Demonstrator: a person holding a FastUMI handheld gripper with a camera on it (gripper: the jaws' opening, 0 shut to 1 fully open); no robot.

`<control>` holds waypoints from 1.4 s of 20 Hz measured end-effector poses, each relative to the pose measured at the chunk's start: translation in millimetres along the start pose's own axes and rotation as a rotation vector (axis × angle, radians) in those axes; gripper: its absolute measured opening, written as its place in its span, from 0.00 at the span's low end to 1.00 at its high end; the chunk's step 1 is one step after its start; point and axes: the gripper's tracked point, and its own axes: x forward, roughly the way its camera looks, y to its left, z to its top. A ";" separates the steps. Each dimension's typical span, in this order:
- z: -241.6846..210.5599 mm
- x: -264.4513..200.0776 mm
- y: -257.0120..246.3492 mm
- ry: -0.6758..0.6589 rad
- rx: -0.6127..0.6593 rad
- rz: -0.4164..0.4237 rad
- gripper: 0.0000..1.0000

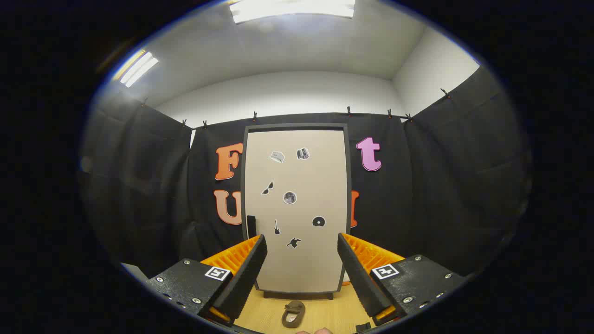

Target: Open the shoe cabinet door, grab the shoes and put them into the shoe cabinet, then close the shoe cabinet door.

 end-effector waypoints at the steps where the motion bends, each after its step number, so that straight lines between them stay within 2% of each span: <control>1: 1.7 1.2 5.6 -0.002 0.008 0.011 0.95; 5: 13.5 3.4 15.0 -0.032 0.000 0.026 0.95; 17: 7.0 25.3 32.8 -0.014 0.022 0.028 0.95; 28: -5.8 61.8 63.9 -0.012 0.023 -0.014 0.95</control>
